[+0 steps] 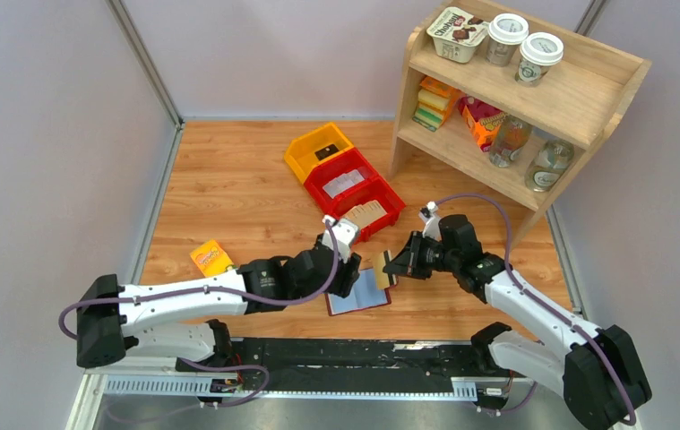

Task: Take the credit cards out of the card holder
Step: Place the credit card in the storage box.

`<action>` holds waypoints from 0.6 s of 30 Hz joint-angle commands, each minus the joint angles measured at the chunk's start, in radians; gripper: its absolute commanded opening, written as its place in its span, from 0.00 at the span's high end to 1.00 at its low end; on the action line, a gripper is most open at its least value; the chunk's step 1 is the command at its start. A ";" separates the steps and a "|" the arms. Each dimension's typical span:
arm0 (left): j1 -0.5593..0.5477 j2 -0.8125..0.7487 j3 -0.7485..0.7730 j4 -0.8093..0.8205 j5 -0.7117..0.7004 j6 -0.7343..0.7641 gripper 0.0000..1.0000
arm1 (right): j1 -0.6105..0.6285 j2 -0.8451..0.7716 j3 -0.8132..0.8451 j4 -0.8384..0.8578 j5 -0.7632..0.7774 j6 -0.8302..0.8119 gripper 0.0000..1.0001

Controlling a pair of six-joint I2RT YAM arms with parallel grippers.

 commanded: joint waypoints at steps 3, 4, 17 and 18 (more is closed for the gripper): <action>-0.208 -0.017 -0.023 0.273 -0.239 0.473 0.34 | 0.009 -0.120 0.021 -0.022 0.042 0.206 1.00; -0.234 -0.014 -0.031 0.296 -0.249 0.512 0.33 | 0.012 -0.133 0.023 -0.031 0.047 0.223 1.00; -0.377 0.143 -0.170 0.893 -0.330 1.080 0.15 | 0.015 -0.262 0.041 -0.116 0.062 0.352 1.00; -0.381 0.159 -0.174 0.939 -0.330 1.118 0.16 | 0.015 -0.267 0.047 -0.122 0.064 0.353 1.00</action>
